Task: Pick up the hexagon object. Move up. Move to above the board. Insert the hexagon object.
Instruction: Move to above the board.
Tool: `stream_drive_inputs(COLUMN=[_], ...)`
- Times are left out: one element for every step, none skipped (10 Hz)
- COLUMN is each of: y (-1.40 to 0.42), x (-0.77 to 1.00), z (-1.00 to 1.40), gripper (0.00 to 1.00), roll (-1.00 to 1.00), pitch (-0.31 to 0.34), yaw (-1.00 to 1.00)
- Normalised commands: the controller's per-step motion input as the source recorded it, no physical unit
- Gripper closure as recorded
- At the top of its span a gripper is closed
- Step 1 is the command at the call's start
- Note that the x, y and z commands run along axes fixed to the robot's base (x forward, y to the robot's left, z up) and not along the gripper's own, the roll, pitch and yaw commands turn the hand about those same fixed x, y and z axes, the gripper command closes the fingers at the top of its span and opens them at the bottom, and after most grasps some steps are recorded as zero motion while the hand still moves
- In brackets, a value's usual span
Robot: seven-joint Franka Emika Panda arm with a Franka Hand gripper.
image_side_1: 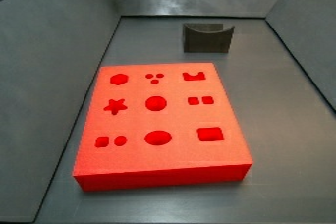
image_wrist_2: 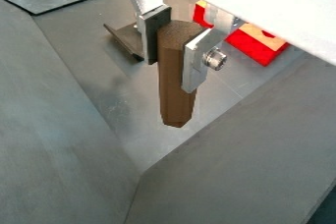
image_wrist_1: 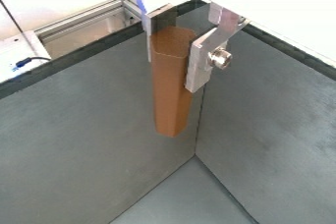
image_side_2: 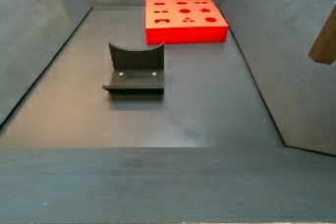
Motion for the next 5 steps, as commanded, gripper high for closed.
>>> stream_drive_inputs(y=[0.00,0.00,0.00,0.00,0.00], x=[-0.43,-0.43,-0.43,-0.43,-0.43], z=[0.02,0.02,0.02,0.02,0.02], gripper=[1.00,1.00,1.00,1.00,1.00], roll=[0.07,0.07,0.07,0.07,0.07], pitch=[0.077,0.077,0.077,0.077,0.077], yaw=[0.02,0.02,0.02,0.02,0.02])
